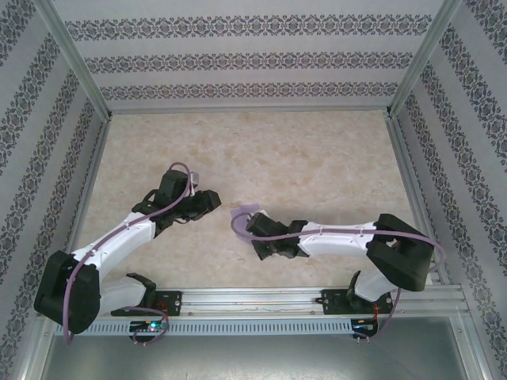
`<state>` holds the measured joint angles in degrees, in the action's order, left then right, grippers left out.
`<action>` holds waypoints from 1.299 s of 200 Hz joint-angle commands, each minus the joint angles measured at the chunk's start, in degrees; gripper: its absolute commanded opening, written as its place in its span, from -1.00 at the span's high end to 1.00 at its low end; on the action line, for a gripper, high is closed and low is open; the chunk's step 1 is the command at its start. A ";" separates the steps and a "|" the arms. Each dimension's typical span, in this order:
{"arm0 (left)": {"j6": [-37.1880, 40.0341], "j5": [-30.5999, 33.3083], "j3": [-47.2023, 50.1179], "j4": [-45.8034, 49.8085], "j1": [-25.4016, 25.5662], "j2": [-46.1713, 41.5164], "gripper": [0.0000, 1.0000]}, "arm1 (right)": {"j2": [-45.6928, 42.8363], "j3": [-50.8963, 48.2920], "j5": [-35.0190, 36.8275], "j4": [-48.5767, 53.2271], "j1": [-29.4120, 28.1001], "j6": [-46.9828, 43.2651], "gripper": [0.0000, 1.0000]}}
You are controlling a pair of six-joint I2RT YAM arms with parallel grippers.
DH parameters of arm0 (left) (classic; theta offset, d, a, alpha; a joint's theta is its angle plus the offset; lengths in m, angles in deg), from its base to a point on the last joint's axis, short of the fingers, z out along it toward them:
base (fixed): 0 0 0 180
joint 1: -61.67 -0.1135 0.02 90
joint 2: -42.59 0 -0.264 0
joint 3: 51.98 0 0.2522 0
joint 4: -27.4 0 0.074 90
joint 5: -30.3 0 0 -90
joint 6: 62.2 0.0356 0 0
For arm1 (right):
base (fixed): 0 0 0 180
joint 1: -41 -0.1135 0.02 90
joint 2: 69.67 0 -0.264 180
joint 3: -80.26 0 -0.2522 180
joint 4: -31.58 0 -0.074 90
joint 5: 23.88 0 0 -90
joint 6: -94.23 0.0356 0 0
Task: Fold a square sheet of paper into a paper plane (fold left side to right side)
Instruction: Perform the fourth fold on the wing at the bottom-center of the table.
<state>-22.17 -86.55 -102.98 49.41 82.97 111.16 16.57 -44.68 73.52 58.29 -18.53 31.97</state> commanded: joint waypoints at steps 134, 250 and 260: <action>-4.57 -2.77 2.46 -9.98 12.00 11.22 0.09 | -3.09 -14.40 -34.79 -24.19 15.17 6.99 0.97; -5.76 -1.24 -4.61 -14.50 16.67 23.42 0.01 | -2.25 -16.20 -36.40 -26.56 16.75 7.74 0.96; -5.75 -0.96 -4.98 -14.45 16.74 23.93 0.01 | -2.19 -16.28 -36.40 -26.64 16.75 7.84 0.95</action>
<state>-26.96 -89.02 -106.21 37.07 98.86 133.61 13.81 -60.11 38.16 32.83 -2.42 39.08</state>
